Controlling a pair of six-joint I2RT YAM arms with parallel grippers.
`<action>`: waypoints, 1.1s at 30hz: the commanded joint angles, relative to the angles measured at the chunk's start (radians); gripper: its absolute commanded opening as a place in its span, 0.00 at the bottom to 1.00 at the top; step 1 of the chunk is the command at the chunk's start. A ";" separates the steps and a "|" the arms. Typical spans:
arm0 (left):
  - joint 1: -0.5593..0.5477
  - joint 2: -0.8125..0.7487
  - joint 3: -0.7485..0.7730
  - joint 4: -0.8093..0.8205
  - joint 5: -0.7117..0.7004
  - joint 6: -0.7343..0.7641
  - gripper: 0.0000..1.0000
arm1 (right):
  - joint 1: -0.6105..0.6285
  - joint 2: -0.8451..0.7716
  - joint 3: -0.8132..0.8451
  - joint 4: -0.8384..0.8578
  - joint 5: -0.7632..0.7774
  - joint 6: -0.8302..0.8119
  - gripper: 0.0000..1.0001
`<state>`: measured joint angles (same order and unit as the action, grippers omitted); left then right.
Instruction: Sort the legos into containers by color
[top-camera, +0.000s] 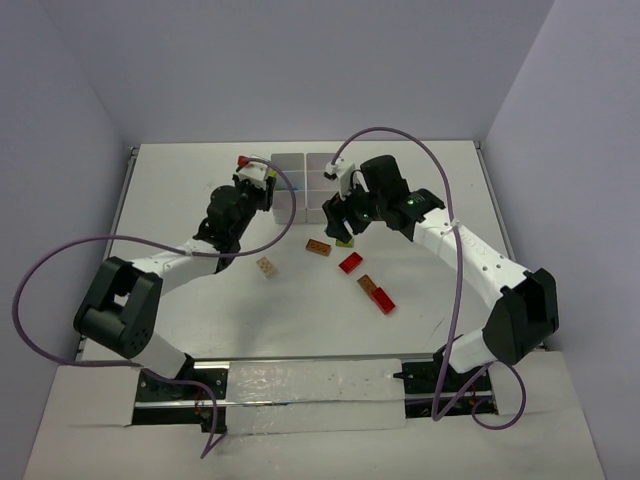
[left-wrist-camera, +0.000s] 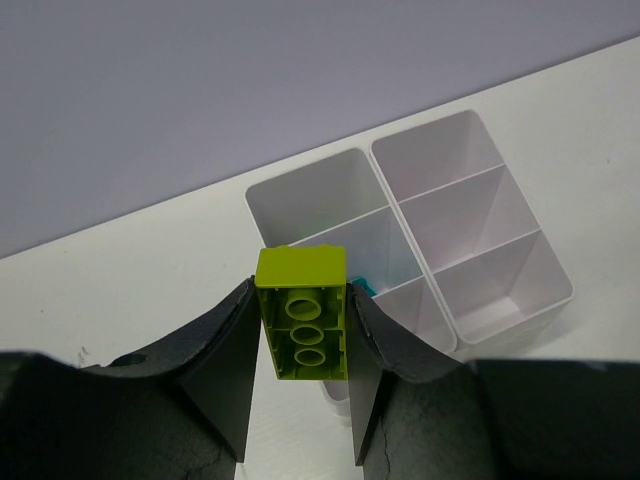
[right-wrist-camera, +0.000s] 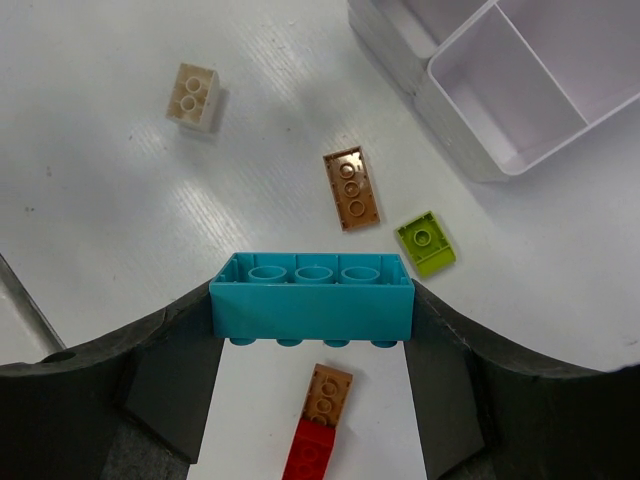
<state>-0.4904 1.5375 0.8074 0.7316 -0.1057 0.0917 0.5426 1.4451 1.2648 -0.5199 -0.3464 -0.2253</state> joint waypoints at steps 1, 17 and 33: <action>-0.006 0.053 0.019 0.099 -0.006 -0.029 0.00 | -0.026 0.016 0.053 0.029 0.010 0.051 0.04; -0.054 0.157 0.065 0.116 0.003 -0.115 0.08 | -0.060 0.026 0.059 0.049 0.023 0.087 0.02; -0.072 0.276 0.143 0.107 -0.066 -0.132 0.31 | -0.063 0.019 0.067 0.064 0.025 0.113 0.00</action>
<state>-0.5476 1.8015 0.9169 0.7830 -0.1454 -0.0231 0.4854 1.4765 1.2842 -0.5082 -0.3322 -0.1278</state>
